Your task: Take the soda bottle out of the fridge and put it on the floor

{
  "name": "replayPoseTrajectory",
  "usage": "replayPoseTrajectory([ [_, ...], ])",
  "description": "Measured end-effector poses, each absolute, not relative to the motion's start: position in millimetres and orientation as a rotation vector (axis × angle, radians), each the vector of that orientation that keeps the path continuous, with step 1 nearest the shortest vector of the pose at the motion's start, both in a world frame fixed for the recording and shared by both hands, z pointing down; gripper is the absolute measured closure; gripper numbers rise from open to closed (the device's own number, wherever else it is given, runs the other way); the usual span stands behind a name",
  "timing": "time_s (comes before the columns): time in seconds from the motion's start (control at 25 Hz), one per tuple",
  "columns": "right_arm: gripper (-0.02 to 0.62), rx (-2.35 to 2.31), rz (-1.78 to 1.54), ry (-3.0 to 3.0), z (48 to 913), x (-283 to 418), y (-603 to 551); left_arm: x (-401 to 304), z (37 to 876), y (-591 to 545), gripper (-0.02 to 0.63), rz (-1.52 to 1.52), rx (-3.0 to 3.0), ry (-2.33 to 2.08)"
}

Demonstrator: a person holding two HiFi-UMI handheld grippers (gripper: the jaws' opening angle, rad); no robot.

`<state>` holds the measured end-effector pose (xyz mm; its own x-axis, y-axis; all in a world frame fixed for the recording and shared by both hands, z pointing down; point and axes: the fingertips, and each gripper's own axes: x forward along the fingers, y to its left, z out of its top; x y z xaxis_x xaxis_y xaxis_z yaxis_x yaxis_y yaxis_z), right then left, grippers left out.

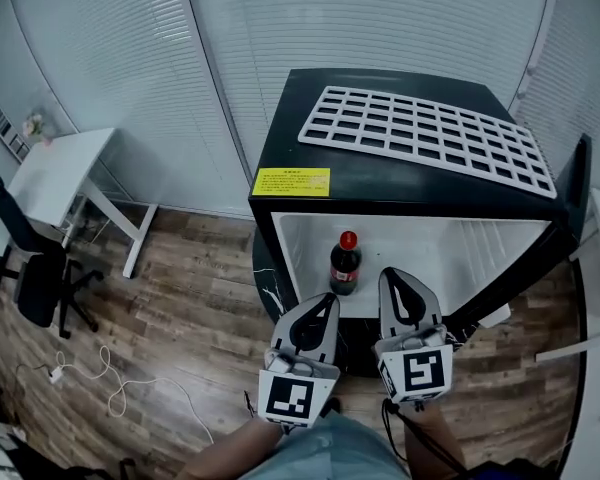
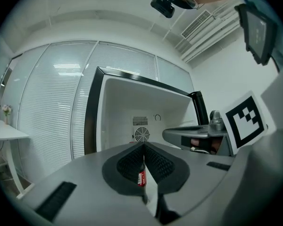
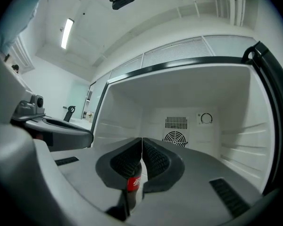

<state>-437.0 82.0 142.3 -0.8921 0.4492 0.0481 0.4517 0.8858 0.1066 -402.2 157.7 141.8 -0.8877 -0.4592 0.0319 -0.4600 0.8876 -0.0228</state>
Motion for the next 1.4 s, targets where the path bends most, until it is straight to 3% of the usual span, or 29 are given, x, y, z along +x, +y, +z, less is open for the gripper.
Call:
replayPoseTrajectory([
  [0.16,0.557,-0.77,-0.156,-3.007,152.9,-451.1,87.9,-415.1,151.1,157.5,0.589,0.045,0.731,-3.006],
  [0.32,0.439,-0.858,-0.141,-2.96,163.9,-465.3,100.7,-422.2,160.0,157.0,0.589,0.064,0.748,-2.983],
  [0.48,0.387,-0.903,-0.16,-2.918,166.6,-470.5,110.3,-420.0,160.3,153.6,0.589,0.081,0.781,-2.96],
  [1.4,0.376,-1.02,-0.241,-2.805,195.1,-533.6,156.5,-448.5,184.7,171.9,0.589,0.067,0.775,-2.911],
])
